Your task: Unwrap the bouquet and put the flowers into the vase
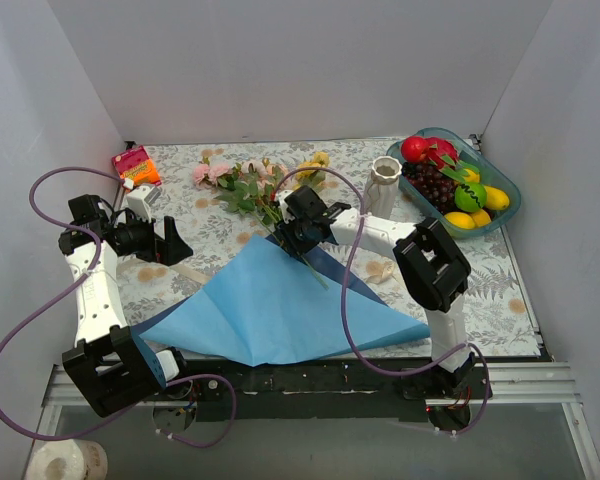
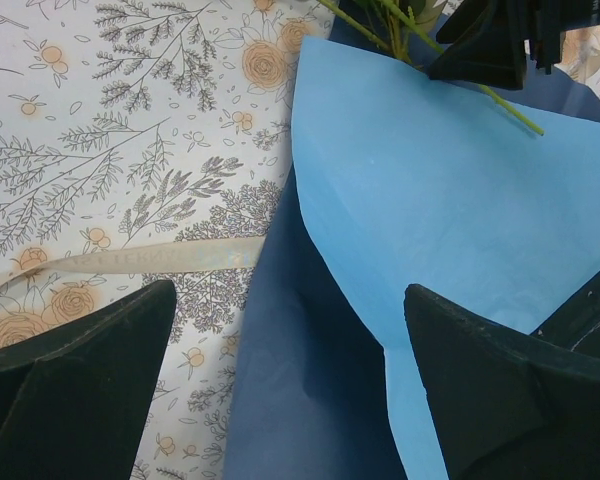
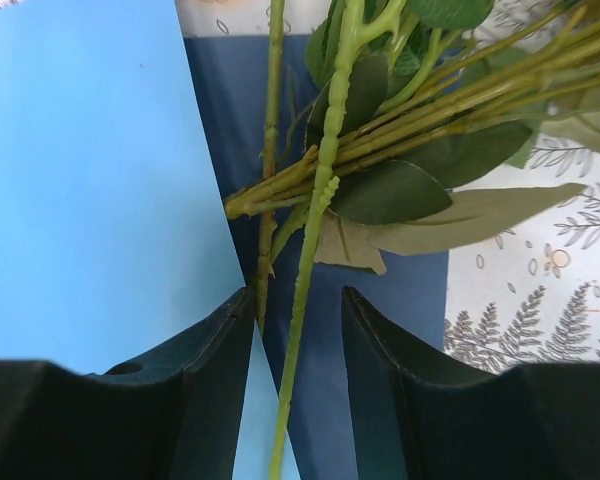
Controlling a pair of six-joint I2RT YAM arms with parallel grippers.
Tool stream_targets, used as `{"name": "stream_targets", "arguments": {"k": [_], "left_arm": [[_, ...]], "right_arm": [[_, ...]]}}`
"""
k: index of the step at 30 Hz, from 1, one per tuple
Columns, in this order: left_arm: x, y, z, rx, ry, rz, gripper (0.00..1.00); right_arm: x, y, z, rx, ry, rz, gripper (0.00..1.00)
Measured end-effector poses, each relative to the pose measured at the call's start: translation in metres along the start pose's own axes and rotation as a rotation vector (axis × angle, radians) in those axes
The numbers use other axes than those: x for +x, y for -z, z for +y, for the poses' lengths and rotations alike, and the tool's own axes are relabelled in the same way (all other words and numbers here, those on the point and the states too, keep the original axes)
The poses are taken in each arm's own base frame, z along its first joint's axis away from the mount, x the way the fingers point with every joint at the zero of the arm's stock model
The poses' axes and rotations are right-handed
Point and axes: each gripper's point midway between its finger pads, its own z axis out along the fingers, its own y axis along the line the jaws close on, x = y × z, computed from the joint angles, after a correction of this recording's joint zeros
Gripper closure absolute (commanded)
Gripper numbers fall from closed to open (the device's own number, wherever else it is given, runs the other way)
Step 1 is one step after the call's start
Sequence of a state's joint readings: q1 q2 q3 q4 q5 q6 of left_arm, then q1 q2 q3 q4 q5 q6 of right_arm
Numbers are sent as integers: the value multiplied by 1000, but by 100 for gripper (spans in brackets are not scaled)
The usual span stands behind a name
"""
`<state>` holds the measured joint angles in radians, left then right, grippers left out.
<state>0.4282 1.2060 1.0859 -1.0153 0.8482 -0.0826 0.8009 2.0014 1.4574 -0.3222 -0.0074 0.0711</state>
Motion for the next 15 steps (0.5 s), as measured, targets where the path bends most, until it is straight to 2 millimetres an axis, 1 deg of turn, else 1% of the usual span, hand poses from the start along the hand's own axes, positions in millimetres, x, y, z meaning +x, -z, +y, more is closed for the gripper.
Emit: {"name": "stream_targets", "arguments": {"k": [2,4,7,8,10,11,12,15], "left_arm": [[0,0,1,-3,-1,2,2],[1,0,1,-5,-1,3,2],[4,-1,2,-11,2,10,2],[5,-1,2,-12,2,10,2],[5,-1,3,-15,1,11,2],[5,-1,2,-16,-1,11,2],[6,-1,2,-17,-1,11,2],[8,-1,2,-19,-1,15,2]], "right_arm": [[6,-6,1,-3,0,18,51],[7,-9,2,-5,2,25,53],[1,-12,2,-6,5,14,64],[-2,-13,2,-6,6,7,73],[-7,-14,3,-7,9,-6,81],[-8,-14,3,-8,9,-10,91],[-9,-14,3,-8,9,-11,94],[-9,-15,3,-5,5,-13,99]]}}
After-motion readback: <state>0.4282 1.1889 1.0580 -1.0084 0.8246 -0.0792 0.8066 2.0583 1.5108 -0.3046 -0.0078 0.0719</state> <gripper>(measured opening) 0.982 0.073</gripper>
